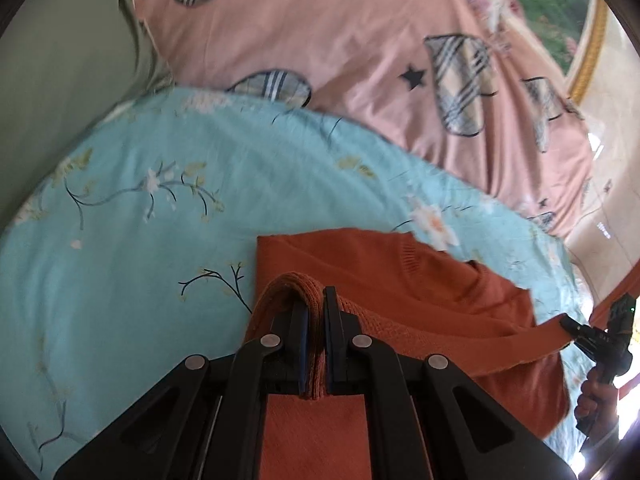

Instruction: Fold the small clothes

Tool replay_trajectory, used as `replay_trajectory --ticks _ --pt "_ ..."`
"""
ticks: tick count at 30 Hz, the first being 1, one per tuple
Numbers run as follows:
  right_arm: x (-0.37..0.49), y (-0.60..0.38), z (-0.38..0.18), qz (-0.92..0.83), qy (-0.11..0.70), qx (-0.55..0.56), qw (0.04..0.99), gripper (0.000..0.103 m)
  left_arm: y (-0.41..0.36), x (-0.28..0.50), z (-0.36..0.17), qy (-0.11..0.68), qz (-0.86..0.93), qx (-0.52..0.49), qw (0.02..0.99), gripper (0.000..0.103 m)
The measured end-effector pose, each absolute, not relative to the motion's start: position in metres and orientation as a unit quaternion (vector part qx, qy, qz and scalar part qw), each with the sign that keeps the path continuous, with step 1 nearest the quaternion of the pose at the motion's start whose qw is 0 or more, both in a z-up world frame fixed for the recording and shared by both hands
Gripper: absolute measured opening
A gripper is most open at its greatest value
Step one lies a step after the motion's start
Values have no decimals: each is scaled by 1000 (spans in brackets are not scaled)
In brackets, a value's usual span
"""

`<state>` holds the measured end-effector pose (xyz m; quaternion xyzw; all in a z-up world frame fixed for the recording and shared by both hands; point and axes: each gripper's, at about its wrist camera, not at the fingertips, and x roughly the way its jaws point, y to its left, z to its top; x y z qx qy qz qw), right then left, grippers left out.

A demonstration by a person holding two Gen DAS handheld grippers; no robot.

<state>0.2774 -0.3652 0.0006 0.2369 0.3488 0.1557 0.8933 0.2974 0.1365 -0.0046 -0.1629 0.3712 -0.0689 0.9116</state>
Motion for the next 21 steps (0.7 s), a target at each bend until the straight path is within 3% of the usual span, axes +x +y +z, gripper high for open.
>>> replay_trajectory --ticks 7,8,10,11,12,15,21 --pt "298 -364 -30 90 399 226 884 13 127 332 -44 425 -61 -156 889 10" --pt "292 -365 -26 86 391 231 887 15 127 327 -43 425 -67 -166 887 15" --pt "271 -368 -12 69 357 235 901 31 123 304 -38 414 -91 -185 886 36" --pt "258 -367 -3 65 335 230 912 34 119 293 -35 408 -99 -187 888 50" --pt "244 -362 5 71 312 222 921 36 112 277 -33 400 -113 -187 890 56" --pt "222 -329 12 154 305 190 920 36 82 247 -35 402 -163 -175 884 57" --pt "254 -274 -26 193 404 92 889 36 38 263 -57 440 -159 -75 880 56"
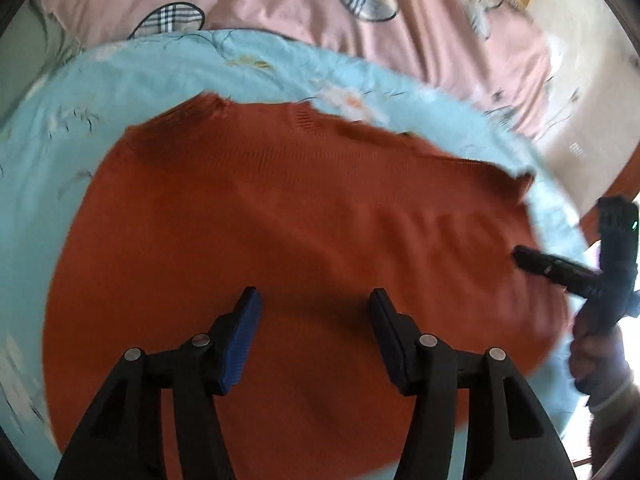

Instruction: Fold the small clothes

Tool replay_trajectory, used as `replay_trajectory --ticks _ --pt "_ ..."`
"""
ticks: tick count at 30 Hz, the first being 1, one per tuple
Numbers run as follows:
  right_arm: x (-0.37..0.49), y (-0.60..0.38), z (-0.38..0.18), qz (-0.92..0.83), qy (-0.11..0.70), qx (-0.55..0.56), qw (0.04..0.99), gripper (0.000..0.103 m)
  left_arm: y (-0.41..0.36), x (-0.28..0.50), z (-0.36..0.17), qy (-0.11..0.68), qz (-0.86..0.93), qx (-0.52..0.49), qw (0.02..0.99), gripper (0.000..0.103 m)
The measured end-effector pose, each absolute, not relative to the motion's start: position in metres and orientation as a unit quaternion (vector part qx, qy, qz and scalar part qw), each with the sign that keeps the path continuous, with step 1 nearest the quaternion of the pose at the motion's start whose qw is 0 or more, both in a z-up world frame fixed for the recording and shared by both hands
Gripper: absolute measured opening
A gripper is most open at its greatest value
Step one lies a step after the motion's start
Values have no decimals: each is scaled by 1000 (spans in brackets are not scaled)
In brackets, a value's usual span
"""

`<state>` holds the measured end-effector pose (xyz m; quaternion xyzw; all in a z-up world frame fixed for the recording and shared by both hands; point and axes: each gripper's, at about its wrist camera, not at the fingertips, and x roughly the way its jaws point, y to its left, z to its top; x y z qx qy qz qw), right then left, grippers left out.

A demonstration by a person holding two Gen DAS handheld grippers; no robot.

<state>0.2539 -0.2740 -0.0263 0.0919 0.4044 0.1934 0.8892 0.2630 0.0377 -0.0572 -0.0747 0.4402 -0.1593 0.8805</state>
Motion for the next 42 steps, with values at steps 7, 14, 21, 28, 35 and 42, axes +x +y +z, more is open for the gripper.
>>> replay_trajectory --ticks 7,14,21,28,35,42 --pt "295 -355 -22 55 377 215 899 36 107 323 -51 432 -85 -155 884 50" --pt "247 -343 -8 94 343 238 904 40 128 267 -43 411 -93 -233 876 57" --pt "202 -304 -25 152 358 244 888 41 110 167 -54 413 -129 -292 853 59" --pt "174 -281 -30 177 362 252 880 43 119 102 -77 417 -94 -328 842 66" --pt "163 -266 -28 193 368 242 877 46 135 126 -82 395 -84 -368 837 70" --pt "165 -266 -26 185 372 237 878 47 138 162 -84 379 -69 -373 844 75"
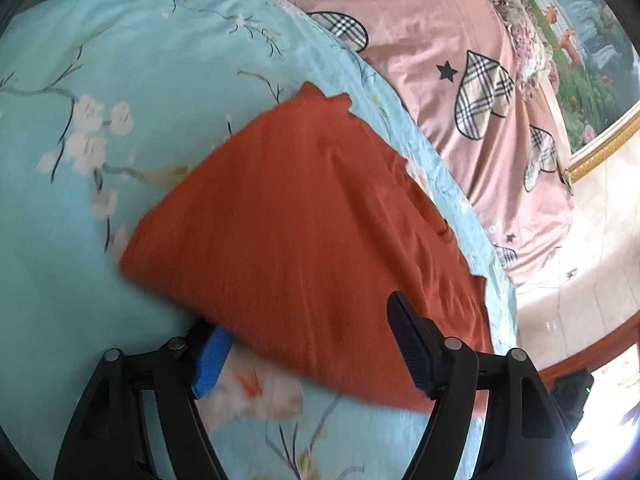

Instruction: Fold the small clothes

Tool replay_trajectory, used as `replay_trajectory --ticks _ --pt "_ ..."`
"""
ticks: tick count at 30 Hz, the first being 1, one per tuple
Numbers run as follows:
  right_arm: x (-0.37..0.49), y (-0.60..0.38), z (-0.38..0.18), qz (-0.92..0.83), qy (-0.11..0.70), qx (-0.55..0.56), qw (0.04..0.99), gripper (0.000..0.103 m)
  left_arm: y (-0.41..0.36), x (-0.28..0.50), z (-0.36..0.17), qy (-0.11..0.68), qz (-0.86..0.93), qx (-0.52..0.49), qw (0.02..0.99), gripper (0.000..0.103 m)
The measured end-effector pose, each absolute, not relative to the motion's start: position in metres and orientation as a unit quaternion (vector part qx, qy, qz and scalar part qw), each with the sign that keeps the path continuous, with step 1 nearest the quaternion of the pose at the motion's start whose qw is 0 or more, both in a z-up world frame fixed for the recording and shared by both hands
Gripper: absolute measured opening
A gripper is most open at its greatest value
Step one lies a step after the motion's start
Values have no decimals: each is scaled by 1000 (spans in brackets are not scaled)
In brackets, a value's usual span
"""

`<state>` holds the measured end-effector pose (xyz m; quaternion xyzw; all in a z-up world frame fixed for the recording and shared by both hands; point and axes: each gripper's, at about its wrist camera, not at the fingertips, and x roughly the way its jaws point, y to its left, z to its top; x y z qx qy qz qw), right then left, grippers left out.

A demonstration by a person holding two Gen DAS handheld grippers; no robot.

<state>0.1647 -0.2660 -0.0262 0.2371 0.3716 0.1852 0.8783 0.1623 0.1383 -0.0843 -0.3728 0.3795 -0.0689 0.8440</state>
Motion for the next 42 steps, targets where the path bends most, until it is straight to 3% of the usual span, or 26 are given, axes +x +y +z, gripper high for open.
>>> replay_trajectory --ticks 4,5,6,8,13,19,23,26,38,39,40,42 --pt "170 -270 -24 183 370 235 880 50 143 180 -83 370 -47 -372 850 67" --pt "173 -271 -24 183 370 234 881 50 145 184 -82 368 -42 -371 852 56" --pt "176 -273 -24 181 371 233 881 51 147 188 -81 368 -40 -368 853 36" --pt "182 -276 -26 177 373 234 880 51 146 198 -76 371 -51 -353 857 14" --pt "195 -286 -23 172 370 237 882 51 100 196 -21 339 -90 -236 906 11" --pt "212 -302 -12 180 371 247 877 51 -12 185 25 314 -182 -86 928 11" --pt "232 -312 -12 215 388 278 852 52 -81 186 3 339 -218 -7 915 11" --pt "247 -308 -19 229 414 284 834 58 -110 190 -24 371 -220 27 902 11" --pt "334 -242 -29 294 471 266 788 60 -136 174 -33 349 -178 124 912 12" --pt "339 -236 -27 291 474 248 793 50 -139 173 -32 345 -175 137 912 12" --pt "343 -232 -25 287 478 229 798 21 -141 171 -30 342 -173 144 912 12" --pt "346 -233 -16 286 473 210 806 16 -145 171 -18 333 -183 147 913 12"
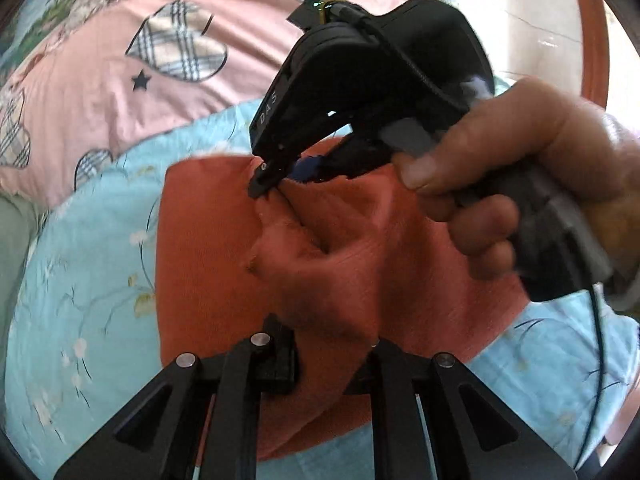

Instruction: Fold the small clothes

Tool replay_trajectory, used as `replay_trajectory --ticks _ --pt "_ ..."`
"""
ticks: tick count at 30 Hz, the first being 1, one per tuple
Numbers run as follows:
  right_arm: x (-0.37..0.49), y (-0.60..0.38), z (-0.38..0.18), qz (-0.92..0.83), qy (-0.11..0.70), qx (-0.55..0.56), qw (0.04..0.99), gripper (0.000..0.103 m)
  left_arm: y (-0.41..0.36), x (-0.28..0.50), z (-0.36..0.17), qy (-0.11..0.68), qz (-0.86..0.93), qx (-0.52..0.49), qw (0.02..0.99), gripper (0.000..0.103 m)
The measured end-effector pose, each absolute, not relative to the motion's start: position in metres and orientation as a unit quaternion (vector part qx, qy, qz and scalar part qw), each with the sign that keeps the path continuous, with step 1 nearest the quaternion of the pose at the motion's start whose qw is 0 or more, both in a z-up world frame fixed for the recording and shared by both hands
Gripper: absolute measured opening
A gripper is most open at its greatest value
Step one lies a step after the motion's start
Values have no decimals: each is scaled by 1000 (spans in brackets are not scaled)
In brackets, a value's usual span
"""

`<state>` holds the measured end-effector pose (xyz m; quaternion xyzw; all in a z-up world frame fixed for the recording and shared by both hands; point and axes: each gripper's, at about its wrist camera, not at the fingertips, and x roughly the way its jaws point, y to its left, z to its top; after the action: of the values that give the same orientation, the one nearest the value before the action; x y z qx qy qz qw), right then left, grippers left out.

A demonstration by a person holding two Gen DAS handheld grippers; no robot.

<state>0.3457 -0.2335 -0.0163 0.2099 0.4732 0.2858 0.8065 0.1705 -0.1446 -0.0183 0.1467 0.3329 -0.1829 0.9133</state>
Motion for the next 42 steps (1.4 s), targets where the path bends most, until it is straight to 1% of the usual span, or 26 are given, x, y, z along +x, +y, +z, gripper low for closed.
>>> replay_trajectory --ticks 3,7,9,12,14,23,27,28,31,32,33,34,35,37,38,39,40,42 --pt "331 -259 17 298 422 200 832 13 -151 169 11 313 -215 119 917 12" --pt "313 -312 40 284 382 207 855 11 -174 176 28 320 -279 67 903 12" --pt "310 -335 31 261 388 210 858 11 -193 181 21 329 -299 65 893 12" --pt "313 -360 0 227 418 221 851 10 -215 190 -1 360 -314 66 876 11" --pt "313 -371 -16 220 429 234 844 10 -221 191 -6 366 -314 70 873 12" --pt "297 -383 -14 225 399 236 857 9 -231 181 1 347 -339 69 871 12" --pt "297 -392 -31 203 417 250 850 9 -248 184 -27 376 -352 89 853 12" --pt "295 -393 -34 195 419 244 852 9 -249 187 -30 380 -352 90 851 14" --pt "289 -399 -35 187 417 259 851 10 -238 180 -28 389 -360 72 845 22" --pt "285 -401 -33 181 415 263 852 10 -232 177 -25 393 -365 64 842 29" --pt "281 -403 -30 173 414 266 853 11 -224 175 -23 398 -367 55 839 41" --pt "277 -405 -27 169 411 270 854 17 -218 173 -21 402 -365 49 838 48" --pt "273 -407 -24 167 405 274 856 25 -209 162 -19 406 -361 41 838 59" --pt "262 -410 -17 166 392 281 860 73 -187 155 -14 407 -357 20 840 66" --pt "257 -409 -14 170 385 279 863 79 -174 154 -12 412 -348 11 842 72" --pt "253 -408 -12 174 382 275 865 80 -163 154 -10 414 -340 2 844 79" --pt "251 -406 -12 176 385 273 864 80 -150 156 -9 416 -329 -9 848 81" --pt "250 -401 -15 187 396 270 857 80 -124 162 -7 419 -299 -29 857 82"
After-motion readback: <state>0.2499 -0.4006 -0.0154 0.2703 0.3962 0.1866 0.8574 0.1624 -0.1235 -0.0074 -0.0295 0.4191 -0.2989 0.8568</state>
